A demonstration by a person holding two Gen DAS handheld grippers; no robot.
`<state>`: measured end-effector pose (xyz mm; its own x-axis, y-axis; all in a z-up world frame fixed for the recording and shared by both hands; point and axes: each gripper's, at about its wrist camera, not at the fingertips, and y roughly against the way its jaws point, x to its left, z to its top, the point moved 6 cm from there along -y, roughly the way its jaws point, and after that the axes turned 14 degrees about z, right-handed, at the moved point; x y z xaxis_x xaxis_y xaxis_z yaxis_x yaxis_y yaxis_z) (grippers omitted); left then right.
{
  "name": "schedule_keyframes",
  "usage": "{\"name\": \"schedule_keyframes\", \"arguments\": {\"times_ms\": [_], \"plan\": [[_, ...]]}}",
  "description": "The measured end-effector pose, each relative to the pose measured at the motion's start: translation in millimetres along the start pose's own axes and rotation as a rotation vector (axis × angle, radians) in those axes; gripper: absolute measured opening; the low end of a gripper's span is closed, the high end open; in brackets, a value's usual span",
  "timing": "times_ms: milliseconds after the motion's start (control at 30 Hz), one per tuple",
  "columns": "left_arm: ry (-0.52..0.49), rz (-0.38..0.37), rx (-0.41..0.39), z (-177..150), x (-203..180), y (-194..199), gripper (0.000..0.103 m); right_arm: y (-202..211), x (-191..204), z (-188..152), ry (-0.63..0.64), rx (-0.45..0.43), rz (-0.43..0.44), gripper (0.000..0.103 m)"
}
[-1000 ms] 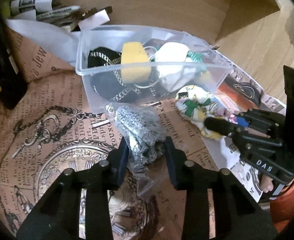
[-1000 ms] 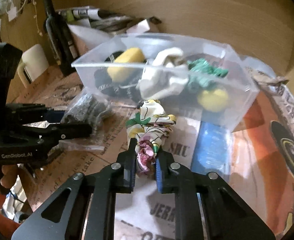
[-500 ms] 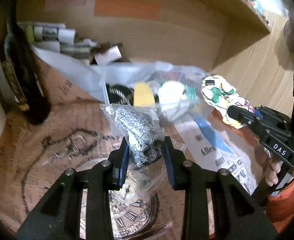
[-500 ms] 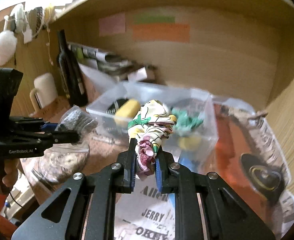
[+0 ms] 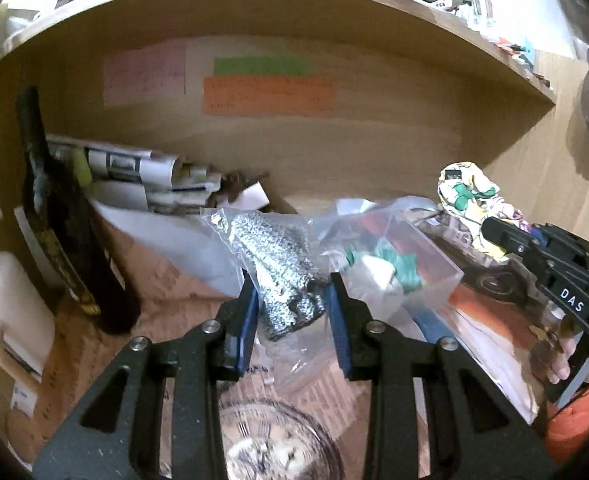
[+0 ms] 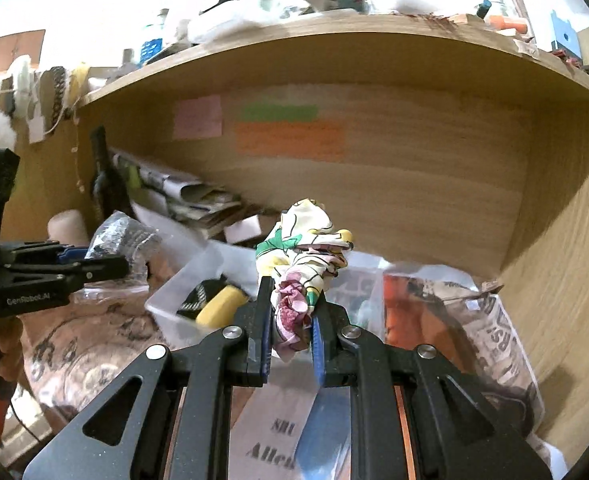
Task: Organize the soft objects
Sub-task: 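Lower the mesh bag into the clear box with the left tool while the right tool releases the scrunchie there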
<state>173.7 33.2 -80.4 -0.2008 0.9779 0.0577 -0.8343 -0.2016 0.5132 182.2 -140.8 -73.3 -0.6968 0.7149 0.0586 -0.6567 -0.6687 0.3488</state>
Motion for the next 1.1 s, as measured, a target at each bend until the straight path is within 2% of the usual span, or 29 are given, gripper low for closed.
{"name": "schedule_keyframes", "arguments": {"times_ms": [133, 300, 600, 800, 867, 933, 967, 1033, 1100], "plan": [[-0.001, -0.014, 0.018, 7, -7, -17, 0.033, -10, -12, 3, -0.019, 0.000, -0.008, 0.014], [-0.015, -0.061, 0.088, 8, -24, -50, 0.033, -32, -25, -2, -0.052, 0.037, -0.002, 0.014], [-0.024, -0.065, 0.238, -17, -35, -109, 0.033, -76, -47, -33, -0.124, 0.165, 0.011, 0.014], [-0.011, -0.060, 0.258, -26, -29, -114, 0.041, -95, -50, -51, -0.135, 0.256, 0.004, 0.018], [-0.014, -0.052, 0.252, -25, -27, -110, 0.051, -94, -49, -53, -0.133, 0.263, 0.003, 0.024], [-0.016, -0.061, 0.239, -26, -28, -103, 0.059, -92, -48, -52, -0.126, 0.262, -0.008, 0.037], [-0.017, -0.051, 0.228, -24, -28, -101, 0.065, -90, -47, -51, -0.120, 0.255, -0.012, 0.040], [-0.025, -0.033, 0.194, -21, -27, -92, 0.068, -84, -46, -47, -0.112, 0.235, -0.015, 0.050], [-0.027, -0.030, 0.172, -17, -27, -83, 0.068, -79, -44, -43, -0.106, 0.217, -0.017, 0.054]]}}
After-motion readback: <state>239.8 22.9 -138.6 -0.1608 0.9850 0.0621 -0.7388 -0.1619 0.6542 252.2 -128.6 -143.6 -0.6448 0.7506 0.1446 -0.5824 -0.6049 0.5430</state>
